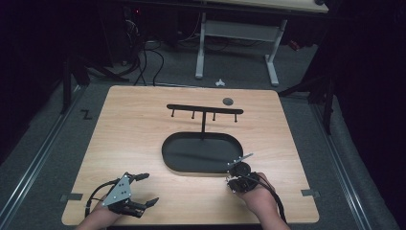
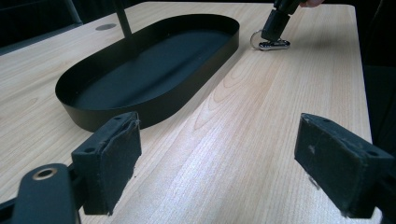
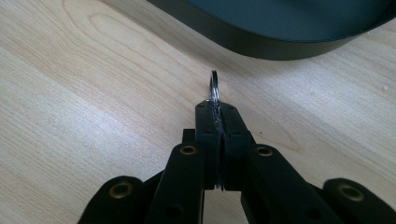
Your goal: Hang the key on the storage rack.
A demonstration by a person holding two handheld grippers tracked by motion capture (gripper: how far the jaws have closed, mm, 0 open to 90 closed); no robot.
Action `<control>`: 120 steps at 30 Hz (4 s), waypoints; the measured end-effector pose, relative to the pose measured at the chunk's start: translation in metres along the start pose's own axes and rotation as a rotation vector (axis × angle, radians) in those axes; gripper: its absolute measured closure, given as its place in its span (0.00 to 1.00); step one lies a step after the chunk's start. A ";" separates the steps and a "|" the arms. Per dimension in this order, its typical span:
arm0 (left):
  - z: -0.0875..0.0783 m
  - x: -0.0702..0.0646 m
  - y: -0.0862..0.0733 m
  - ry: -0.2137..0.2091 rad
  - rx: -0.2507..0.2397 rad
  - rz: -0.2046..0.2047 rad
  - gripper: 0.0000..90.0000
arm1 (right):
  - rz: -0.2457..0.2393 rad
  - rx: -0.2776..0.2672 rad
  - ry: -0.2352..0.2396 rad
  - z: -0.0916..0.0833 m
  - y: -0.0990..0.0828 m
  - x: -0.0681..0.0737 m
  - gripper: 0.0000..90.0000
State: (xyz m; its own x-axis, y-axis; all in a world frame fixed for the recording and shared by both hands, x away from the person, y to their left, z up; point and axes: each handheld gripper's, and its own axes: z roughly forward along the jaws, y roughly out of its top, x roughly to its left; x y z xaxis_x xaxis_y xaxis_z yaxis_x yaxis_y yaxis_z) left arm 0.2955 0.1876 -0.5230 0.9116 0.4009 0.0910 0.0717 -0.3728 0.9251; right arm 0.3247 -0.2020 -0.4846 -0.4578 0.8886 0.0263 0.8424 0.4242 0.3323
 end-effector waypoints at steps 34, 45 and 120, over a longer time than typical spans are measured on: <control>0.000 0.000 0.000 -0.001 -0.001 0.001 0.17 | 0.038 0.067 -0.019 -0.066 0.016 -0.012 0.98; 0.000 -0.001 0.000 -0.003 -0.002 0.001 0.17 | 0.038 0.074 -0.029 -0.082 0.022 -0.017 0.98; 0.000 0.000 0.000 -0.010 -0.002 0.001 0.17 | 0.110 -0.030 -0.102 -0.135 0.155 -0.049 0.97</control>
State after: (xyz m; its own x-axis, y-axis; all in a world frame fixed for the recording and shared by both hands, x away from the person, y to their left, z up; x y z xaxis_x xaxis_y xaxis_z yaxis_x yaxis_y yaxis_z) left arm 0.2953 0.1876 -0.5231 0.9156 0.3923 0.0881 0.0702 -0.3717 0.9257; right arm 0.4395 -0.2032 -0.3067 -0.3309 0.9431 -0.0310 0.8764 0.3194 0.3605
